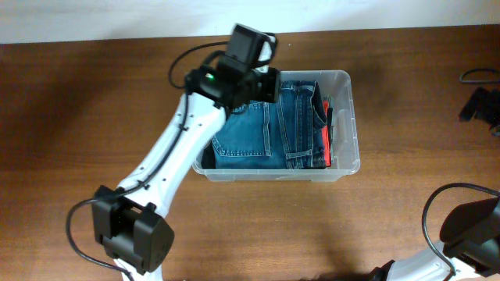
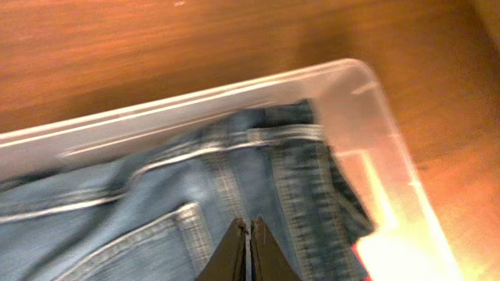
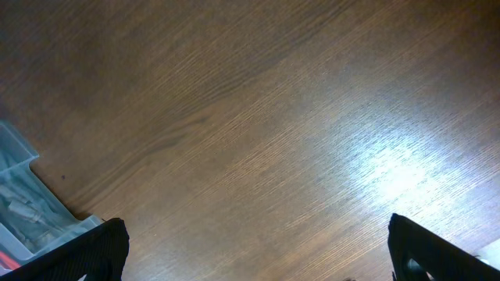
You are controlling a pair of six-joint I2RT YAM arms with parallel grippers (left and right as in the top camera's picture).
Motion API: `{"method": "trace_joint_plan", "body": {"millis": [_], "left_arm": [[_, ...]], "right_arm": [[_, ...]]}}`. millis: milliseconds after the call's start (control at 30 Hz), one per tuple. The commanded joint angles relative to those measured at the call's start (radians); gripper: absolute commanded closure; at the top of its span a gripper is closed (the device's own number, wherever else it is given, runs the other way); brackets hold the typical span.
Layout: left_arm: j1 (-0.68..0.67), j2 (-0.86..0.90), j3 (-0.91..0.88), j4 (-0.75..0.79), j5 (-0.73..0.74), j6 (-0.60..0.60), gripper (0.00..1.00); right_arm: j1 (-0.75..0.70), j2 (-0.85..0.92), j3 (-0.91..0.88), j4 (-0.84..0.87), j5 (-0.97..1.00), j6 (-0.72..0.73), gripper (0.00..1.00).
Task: Pack container
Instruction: 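Release and press the blue jeans flat into the container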
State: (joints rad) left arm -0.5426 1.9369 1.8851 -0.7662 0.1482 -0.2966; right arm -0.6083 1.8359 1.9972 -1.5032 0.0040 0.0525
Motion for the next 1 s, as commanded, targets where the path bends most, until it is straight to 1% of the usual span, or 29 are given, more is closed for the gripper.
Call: {"method": "trace_joint_plan", "body": {"millis": [0, 167, 400, 467, 633, 700, 833, 967], "left_arm": [[-0.058, 0.037, 0.008, 0.047, 0.028, -0.006, 0.94], [-0.124, 0.143, 0.008, 0.077, 0.008, -0.006, 0.94], [-0.164, 0.284, 0.008, 0.077, 0.005, -0.006, 0.93], [-0.166, 0.296, 0.008, 0.077, 0.005, -0.006, 0.93], [-0.161, 0.253, 0.068, 0.061, 0.005, -0.006, 0.93], [-0.146, 0.19, 0.132, 0.012, -0.029, -0.006, 0.94], [-0.113, 0.101, 0.158, -0.077, -0.153, -0.006, 0.94], [-0.077, 0.082, 0.158, -0.165, -0.266, -0.006, 0.94]], "right_arm": [[-0.001, -0.011, 0.017, -0.001, 0.008, 0.008, 0.01], [-0.001, -0.011, 0.017, -0.001, 0.008, 0.008, 0.02], [-0.001, -0.011, 0.017, -0.001, 0.008, 0.008, 0.02], [-0.001, -0.011, 0.017, -0.001, 0.008, 0.008, 0.02], [-0.001, -0.011, 0.017, -0.001, 0.008, 0.008, 0.02], [-0.001, -0.011, 0.017, 0.0, 0.008, 0.008, 0.02], [-0.001, -0.011, 0.017, -0.001, 0.008, 0.008, 0.01], [-0.001, -0.011, 0.017, -0.001, 0.008, 0.008, 0.02]]}}
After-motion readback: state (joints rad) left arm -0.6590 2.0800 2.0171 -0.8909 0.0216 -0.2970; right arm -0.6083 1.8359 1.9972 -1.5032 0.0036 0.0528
